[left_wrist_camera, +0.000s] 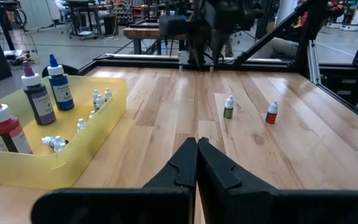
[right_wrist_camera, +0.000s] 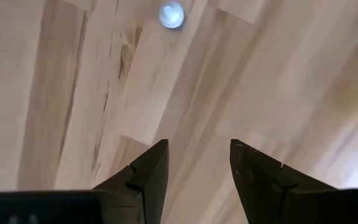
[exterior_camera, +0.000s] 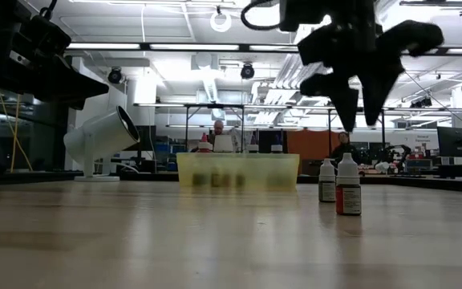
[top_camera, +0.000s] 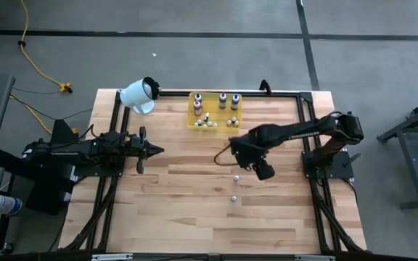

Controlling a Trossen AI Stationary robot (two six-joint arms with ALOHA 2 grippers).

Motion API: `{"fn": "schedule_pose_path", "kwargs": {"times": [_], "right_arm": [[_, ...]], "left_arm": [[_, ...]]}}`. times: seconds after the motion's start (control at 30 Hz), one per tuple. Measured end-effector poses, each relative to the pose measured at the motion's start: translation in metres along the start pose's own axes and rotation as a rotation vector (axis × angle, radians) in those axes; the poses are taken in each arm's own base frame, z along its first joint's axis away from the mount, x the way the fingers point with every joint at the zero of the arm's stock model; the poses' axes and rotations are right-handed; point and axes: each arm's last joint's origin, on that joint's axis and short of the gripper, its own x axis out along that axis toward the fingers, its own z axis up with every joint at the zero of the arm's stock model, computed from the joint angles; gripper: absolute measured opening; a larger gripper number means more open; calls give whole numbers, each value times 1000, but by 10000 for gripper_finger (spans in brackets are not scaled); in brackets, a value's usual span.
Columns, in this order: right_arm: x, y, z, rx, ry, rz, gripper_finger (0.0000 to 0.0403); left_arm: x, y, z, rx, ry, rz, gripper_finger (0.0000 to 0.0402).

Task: Pick & Place food coloring
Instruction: Put the small light green food coloring bottle into the yellow container

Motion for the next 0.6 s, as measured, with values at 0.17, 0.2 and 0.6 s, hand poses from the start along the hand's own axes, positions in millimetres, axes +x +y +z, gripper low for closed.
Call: {"fn": "schedule_pose_path", "kwargs": {"times": [0.17, 0.2, 0.6], "right_arm": [[21, 14, 4, -53, -43, -12, 161], [24, 15, 5, -56, -56, -16, 161], [51, 28, 19, -80, -131, -35, 161]], "left_arm": [[0, 0, 0, 0, 0, 0, 0], [0, 0, 0, 0, 0, 0, 0], [0, 0, 0, 0, 0, 0, 0]]}}
